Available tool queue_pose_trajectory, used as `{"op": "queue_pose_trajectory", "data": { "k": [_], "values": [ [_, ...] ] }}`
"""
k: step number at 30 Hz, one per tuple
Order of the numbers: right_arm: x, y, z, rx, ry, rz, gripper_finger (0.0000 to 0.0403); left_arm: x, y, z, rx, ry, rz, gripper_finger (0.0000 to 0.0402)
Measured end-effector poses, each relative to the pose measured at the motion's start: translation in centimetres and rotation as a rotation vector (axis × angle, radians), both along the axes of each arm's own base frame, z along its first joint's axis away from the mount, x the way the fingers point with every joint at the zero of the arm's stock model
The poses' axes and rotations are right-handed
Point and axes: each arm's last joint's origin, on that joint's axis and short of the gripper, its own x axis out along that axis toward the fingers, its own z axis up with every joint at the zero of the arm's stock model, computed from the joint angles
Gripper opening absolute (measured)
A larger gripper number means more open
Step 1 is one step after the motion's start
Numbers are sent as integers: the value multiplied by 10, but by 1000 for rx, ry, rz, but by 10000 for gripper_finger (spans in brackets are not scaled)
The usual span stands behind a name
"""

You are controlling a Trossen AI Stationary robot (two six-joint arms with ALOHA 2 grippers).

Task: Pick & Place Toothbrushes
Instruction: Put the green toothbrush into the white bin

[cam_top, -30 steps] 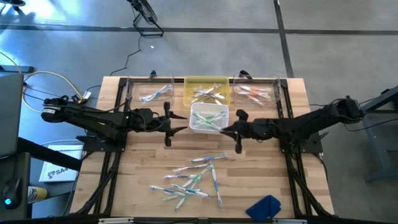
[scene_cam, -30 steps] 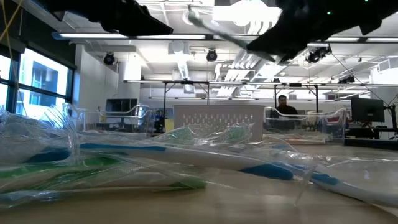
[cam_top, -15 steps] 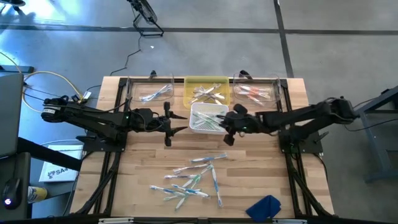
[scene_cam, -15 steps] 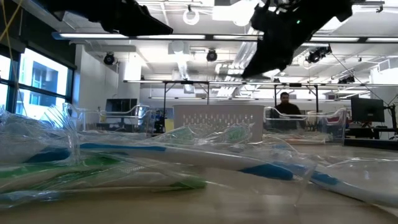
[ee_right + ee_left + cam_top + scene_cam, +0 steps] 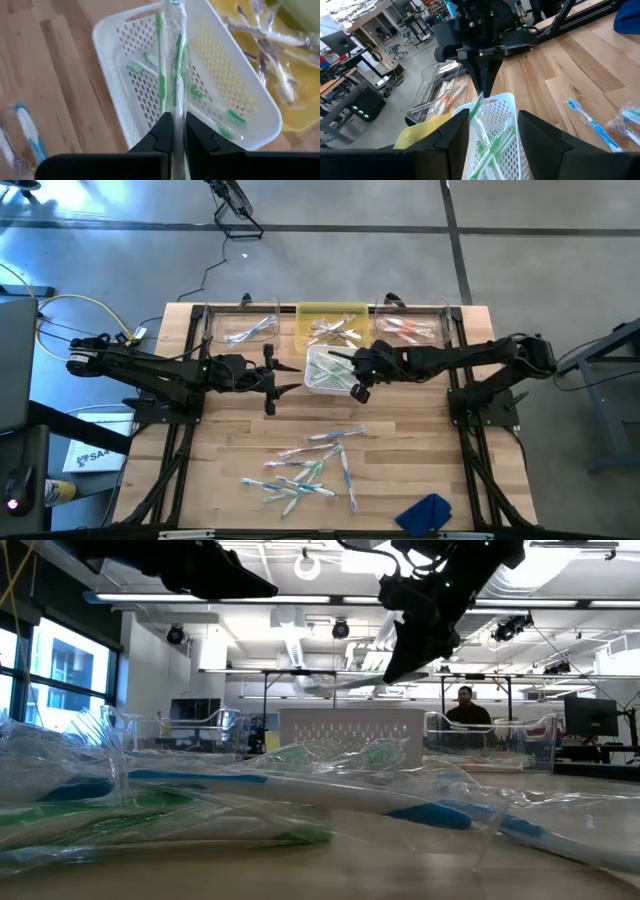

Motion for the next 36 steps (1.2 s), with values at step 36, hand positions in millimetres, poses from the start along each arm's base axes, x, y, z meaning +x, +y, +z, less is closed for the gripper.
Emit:
{"op": "queue_pose_trajectory", "data": {
  "k": [36],
  "values": [
    [2,-7,-57,-17,-203,60,91,-1,0,-5,1,52,-4,164]
  ]
}}
